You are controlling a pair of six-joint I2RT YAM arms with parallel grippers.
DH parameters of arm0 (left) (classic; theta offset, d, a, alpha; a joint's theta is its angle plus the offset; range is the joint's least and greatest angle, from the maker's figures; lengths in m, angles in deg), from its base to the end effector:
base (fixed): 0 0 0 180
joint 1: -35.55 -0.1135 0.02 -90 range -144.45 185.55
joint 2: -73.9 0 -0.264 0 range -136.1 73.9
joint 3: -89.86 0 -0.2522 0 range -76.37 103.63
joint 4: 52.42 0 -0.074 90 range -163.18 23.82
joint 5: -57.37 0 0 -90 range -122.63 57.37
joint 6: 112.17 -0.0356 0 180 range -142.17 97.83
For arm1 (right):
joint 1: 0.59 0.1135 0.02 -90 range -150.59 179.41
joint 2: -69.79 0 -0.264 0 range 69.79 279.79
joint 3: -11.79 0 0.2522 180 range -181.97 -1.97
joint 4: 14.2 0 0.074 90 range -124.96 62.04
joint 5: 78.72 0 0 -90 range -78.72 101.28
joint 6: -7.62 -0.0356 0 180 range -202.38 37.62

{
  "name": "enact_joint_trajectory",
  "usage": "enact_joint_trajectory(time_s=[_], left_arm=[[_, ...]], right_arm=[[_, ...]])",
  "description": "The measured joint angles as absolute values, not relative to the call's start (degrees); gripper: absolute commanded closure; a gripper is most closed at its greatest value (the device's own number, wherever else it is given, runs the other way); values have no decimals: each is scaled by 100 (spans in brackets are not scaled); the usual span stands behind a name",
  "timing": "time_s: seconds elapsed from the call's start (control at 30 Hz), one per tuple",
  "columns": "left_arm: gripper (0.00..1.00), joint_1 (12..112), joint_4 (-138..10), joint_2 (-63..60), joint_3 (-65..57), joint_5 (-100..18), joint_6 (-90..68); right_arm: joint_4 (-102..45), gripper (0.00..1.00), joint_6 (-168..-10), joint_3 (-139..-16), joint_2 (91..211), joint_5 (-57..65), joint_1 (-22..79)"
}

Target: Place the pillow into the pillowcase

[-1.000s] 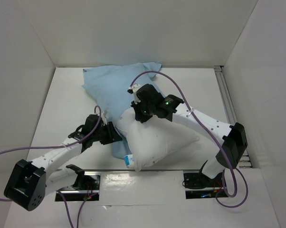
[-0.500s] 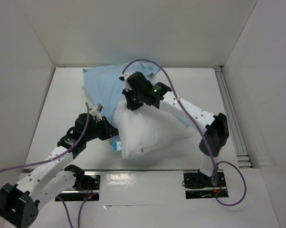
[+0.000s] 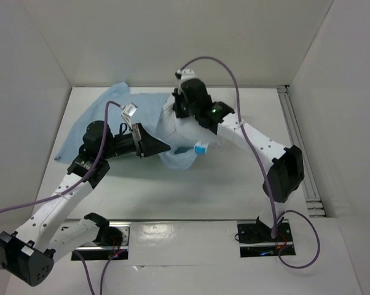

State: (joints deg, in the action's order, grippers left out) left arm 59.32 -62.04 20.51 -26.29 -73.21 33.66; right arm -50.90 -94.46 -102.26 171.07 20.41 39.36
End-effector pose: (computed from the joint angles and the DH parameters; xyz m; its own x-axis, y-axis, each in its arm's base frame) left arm 0.1843 -0.1065 0.3727 -0.7383 -0.3615 -0.5695 0.5174 0.2382 -0.8219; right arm 0.3236 0.2637 0.3839 -0.4135 -0.0768 -0.9073 -0.4461 0.8857 0.1284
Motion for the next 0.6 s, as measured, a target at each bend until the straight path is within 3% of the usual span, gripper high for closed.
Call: enact_joint_trajectory(time_s=[0.17,0.3,0.37,0.4,0.43,0.47,0.5,0.57,0.6], left_arm=[[100,5858,-6152,1623,-2987,-7594,3502],[100,5912,-6147,1286,-3040,-7669,3497],[85,5965,-6366,1260,-2979,-7625,3342],[46,5993,-6632,1253,-2874,-7557,3170],[28,6022,-7081,1240,-2655,-7393,2975],[17,6048,-7461,1218,-2393,-7245,2722],[9,6063,-7835,1207,-2083,-7068,2512],[9,6091,-8486,1210,-1420,-6652,2085],[15,6094,-8735,1227,-1143,-6451,1911]], right_arm=[[-4290,100,-10183,-8060,17212,1597,4110],[-3750,100,-10556,-7883,17135,1162,4139],[-3560,100,-10644,-7890,17041,1040,4139],[-3501,77,-10677,-7890,17002,994,4139],[-3494,60,-10725,-7890,16965,950,4132],[-3516,45,-10768,-7890,16925,911,4126],[-3547,27,-10814,-7888,16860,895,4128],[-3667,18,-10810,-7811,16630,906,4128],[-3761,16,-10790,-7752,16434,950,4135]])
